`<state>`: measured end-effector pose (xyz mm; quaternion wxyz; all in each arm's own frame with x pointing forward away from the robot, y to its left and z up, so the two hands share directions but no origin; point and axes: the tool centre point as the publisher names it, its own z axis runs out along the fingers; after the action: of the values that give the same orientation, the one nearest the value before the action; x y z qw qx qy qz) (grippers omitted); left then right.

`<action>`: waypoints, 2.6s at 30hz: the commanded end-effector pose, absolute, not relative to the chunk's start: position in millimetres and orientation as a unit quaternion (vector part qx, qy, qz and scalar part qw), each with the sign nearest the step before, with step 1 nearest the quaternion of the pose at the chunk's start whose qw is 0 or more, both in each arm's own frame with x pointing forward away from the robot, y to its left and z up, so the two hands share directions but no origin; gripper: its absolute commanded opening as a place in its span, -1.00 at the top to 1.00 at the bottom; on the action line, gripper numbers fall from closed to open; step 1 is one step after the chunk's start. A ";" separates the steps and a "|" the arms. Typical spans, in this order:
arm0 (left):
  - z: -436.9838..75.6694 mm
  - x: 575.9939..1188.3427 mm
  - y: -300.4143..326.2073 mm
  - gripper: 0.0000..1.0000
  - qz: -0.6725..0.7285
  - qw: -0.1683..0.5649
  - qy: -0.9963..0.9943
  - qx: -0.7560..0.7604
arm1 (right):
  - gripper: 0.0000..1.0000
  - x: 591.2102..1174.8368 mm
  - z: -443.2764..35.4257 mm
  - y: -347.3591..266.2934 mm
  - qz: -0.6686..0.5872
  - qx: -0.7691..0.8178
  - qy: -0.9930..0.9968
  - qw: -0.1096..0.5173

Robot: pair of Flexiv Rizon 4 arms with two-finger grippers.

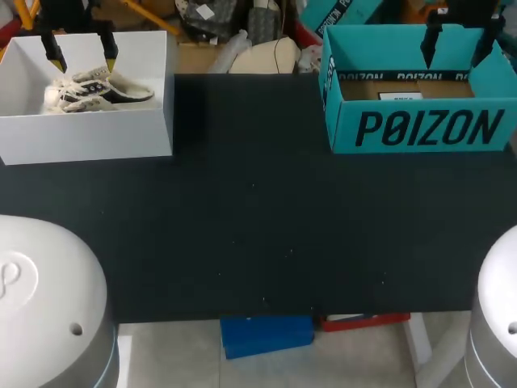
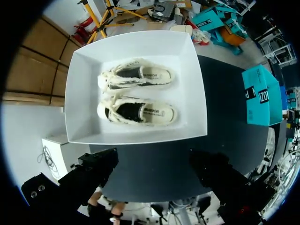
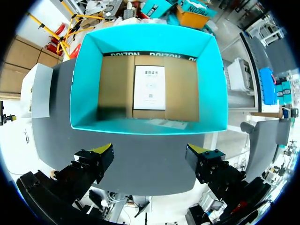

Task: Take the shoe out of the shoebox, open the shoe tongue, remove and reinsert the insole, then place the shoe into the shoebox

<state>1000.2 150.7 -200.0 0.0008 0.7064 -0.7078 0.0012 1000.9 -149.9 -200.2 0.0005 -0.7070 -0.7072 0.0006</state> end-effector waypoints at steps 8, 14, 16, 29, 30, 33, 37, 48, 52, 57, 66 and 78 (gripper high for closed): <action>-200.0 1000.2 150.7 -1.00 0.001 0.001 -0.708 0.706 | -1.00 1000.9 -200.2 -149.9 0.001 -0.707 -0.707 0.001; -200.0 1000.2 150.7 -1.00 0.001 0.001 -0.708 0.706 | -1.00 1000.9 -200.2 -149.9 0.001 -0.707 -0.707 0.001; -200.0 1000.2 150.7 -1.00 0.001 0.001 -0.708 0.706 | -1.00 1000.9 -200.2 -149.9 0.001 -0.707 -0.707 0.001; -212.8 986.3 147.6 -1.00 0.015 -0.175 -0.975 0.136 | -1.00 1000.9 -200.2 -149.9 0.001 -0.707 -0.707 0.001; -213.6 988.5 149.6 -1.00 0.014 -0.178 -0.977 0.120 | -1.00 1000.9 -200.2 -149.9 0.001 -0.707 -0.707 0.001; -211.4 1003.5 148.0 -1.00 0.005 -0.189 -0.979 0.071 | -1.00 1000.9 -200.2 -149.9 0.001 -0.707 -0.707 0.001; -211.4 1003.5 148.0 -1.00 0.005 -0.202 -0.979 0.006 | -1.00 1000.9 -200.2 -149.9 0.001 -0.707 -0.707 0.001; -211.4 1003.5 148.0 -1.00 0.004 -0.211 -0.976 -0.043 | -1.00 1000.9 -200.2 -149.9 0.001 -0.707 -0.707 0.001; -219.3 1011.5 156.8 -0.01 0.006 -0.176 -0.980 -0.095 | -1.00 1000.9 -200.2 -149.9 0.001 -0.707 -0.707 0.001; -222.6 1030.2 171.4 0.48 0.005 -0.160 -0.980 -0.118 | -1.00 1000.9 -200.2 -149.9 0.001 -0.707 -0.707 0.001; -240.3 1056.0 187.8 0.32 0.037 -0.119 -0.985 -0.121 | -1.00 1000.9 -200.2 -149.9 0.001 -0.707 -0.707 0.001; -282.0 1080.9 188.7 0.08 0.036 -0.074 -0.990 -0.117 | -1.00 1000.9 -200.2 -149.9 0.001 -0.707 -0.707 0.001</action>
<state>1063.7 190.5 -271.1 -0.0979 -0.1161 -0.9878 0.0332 1001.1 -150.0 -200.5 0.0004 -0.7068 -0.7074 0.0006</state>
